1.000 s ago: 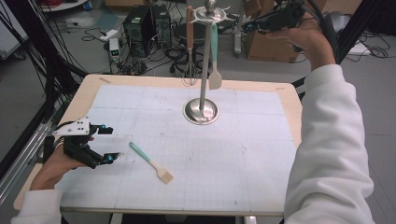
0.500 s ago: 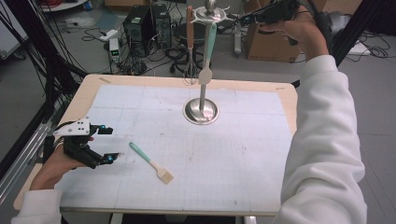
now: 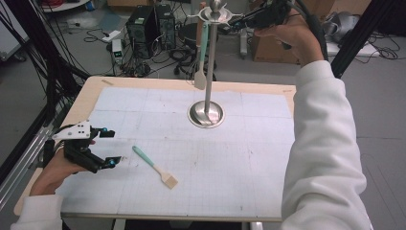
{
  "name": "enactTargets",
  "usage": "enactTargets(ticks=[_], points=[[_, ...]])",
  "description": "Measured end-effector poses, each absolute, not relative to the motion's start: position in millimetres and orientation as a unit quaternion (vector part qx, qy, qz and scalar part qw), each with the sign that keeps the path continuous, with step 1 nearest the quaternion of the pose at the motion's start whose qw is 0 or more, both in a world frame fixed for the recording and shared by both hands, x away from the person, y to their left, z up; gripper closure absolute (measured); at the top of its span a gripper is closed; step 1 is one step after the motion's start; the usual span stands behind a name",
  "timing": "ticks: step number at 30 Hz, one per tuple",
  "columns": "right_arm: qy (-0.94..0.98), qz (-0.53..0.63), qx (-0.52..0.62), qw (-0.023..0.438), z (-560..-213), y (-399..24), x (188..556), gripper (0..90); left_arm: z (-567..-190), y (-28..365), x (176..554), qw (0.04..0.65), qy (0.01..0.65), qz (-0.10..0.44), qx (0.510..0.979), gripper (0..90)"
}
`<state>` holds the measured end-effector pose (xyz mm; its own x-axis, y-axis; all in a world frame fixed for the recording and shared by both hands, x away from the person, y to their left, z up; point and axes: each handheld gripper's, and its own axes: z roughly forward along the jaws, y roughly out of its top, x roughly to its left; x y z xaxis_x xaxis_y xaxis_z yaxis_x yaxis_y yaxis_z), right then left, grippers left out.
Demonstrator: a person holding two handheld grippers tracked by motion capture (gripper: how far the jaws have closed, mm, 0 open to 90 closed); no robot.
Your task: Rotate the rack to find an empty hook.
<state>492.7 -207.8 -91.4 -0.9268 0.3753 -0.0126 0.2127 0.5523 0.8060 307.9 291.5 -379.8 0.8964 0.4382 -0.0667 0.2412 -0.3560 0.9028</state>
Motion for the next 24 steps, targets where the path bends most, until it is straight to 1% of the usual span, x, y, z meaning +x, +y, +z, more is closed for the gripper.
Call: enactTargets(ticks=[13, 24], points=[[0.879, 0.441, 0.155, 0.092, -89, -182, 477, 89.3, -379, 293, 307, 0.535, 0.203, 0.093, 0.815, 1.6], [0.879, 0.443, 0.153, 0.087, -91, -185, 470, 89.2, -378, 292, 306, 0.536, 0.206, 0.093, 0.813, 1.7]])
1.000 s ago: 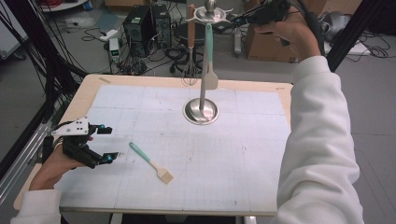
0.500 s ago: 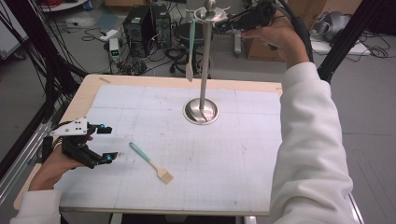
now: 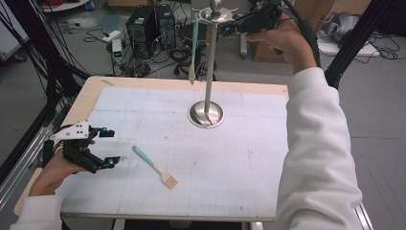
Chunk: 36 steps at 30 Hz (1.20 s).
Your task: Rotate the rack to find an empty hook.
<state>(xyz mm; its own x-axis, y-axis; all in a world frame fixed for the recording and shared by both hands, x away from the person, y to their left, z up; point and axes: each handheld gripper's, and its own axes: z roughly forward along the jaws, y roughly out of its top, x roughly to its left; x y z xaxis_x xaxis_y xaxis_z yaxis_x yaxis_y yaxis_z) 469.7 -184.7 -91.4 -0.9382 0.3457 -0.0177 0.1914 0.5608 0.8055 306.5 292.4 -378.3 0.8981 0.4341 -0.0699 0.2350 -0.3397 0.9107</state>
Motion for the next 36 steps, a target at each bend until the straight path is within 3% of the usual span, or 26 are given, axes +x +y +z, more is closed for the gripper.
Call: enactTargets(ticks=[9, 20, 25, 29, 32, 36], points=[[0.877, 0.446, 0.155, 0.089, -101, -197, 457, 82.0, -379, 291, 306, 0.534, 0.202, 0.092, 0.816, 1.7], [0.873, 0.445, 0.177, 0.092, -122, -225, 430, 64.6, -378, 291, 305, 0.535, 0.2, 0.092, 0.816, 1.7], [0.865, 0.445, 0.213, 0.091, -143, -244, 418, 41.3, -379, 290, 306, 0.531, 0.198, 0.09, 0.819, 1.7], [0.862, 0.442, 0.232, 0.089, -160, -253, 410, 11.0, -380, 289, 306, 0.528, 0.2, 0.089, 0.82, 1.7], [0.86, 0.449, 0.228, 0.085, -170, -260, 404, 0.4, -379, 290, 306, 0.531, 0.199, 0.09, 0.819, 1.7], [0.861, 0.452, 0.219, 0.085, -182, -265, 394, 0.1, -378, 291, 306, 0.534, 0.201, 0.09, 0.816, 1.6]])
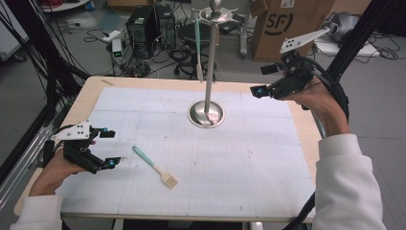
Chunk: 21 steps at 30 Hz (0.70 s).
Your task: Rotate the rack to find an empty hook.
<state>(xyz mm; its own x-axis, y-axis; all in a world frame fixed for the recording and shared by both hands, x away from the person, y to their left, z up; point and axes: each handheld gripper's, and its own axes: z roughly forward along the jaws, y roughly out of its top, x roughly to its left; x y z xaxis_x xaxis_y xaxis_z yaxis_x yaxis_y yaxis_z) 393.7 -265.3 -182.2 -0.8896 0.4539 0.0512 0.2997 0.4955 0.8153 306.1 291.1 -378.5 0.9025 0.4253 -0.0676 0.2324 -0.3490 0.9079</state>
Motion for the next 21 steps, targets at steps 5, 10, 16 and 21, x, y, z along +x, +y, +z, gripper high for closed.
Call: enactTargets(ticks=[5, 10, 16, 21], points=[[0.86, 0.453, 0.219, 0.09, -200, -272, 382, 0.1, -379, 290, 306, 0.531, 0.201, 0.092, 0.819, 1.7], [0.866, 0.442, 0.216, 0.092, -221, -275, 371, 0.1, -378, 289, 305, 0.53, 0.198, 0.094, 0.819, 1.7], [0.869, 0.438, 0.21, 0.096, -251, -273, 360, 0.1, -377, 289, 304, 0.529, 0.201, 0.096, 0.819, 1.7], [0.859, 0.456, 0.211, 0.1, -267, -278, 350, 0.1, -376, 290, 303, 0.533, 0.2, 0.097, 0.816, 1.7]])
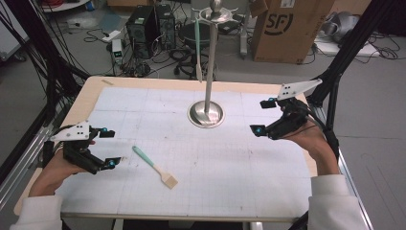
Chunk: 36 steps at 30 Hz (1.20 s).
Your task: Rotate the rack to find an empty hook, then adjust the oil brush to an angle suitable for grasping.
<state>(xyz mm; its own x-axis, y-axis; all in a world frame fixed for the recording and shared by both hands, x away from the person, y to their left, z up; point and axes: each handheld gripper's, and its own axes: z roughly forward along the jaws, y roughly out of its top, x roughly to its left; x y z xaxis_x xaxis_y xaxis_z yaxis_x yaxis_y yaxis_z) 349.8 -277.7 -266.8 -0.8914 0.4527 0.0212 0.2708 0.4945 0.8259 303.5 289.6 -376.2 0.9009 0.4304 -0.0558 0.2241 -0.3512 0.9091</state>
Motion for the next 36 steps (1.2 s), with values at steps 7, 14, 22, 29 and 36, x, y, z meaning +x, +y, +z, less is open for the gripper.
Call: enactTargets(ticks=[7, 14, 22, 29, 36], points=[[0.845, 0.474, 0.219, 0.112, -290, -289, 332, 0.1, -376, 288, 302, 0.531, 0.2, 0.097, 0.818, 1.7], [0.845, 0.467, 0.239, 0.106, -326, -300, 323, 0.1, -376, 289, 302, 0.531, 0.2, 0.099, 0.818, 1.6], [0.833, 0.485, 0.247, 0.096, -352, -306, 319, 0.1, -376, 288, 300, 0.525, 0.2, 0.104, 0.821, 1.7], [0.831, 0.49, 0.245, 0.1, -349, -308, 313, 0.1, -376, 284, 300, 0.516, 0.205, 0.116, 0.824, 1.7], [0.821, 0.499, 0.253, 0.111, -344, -321, 298, 0.1, -368, 279, 302, 0.511, 0.196, 0.123, 0.828, 1.7]])
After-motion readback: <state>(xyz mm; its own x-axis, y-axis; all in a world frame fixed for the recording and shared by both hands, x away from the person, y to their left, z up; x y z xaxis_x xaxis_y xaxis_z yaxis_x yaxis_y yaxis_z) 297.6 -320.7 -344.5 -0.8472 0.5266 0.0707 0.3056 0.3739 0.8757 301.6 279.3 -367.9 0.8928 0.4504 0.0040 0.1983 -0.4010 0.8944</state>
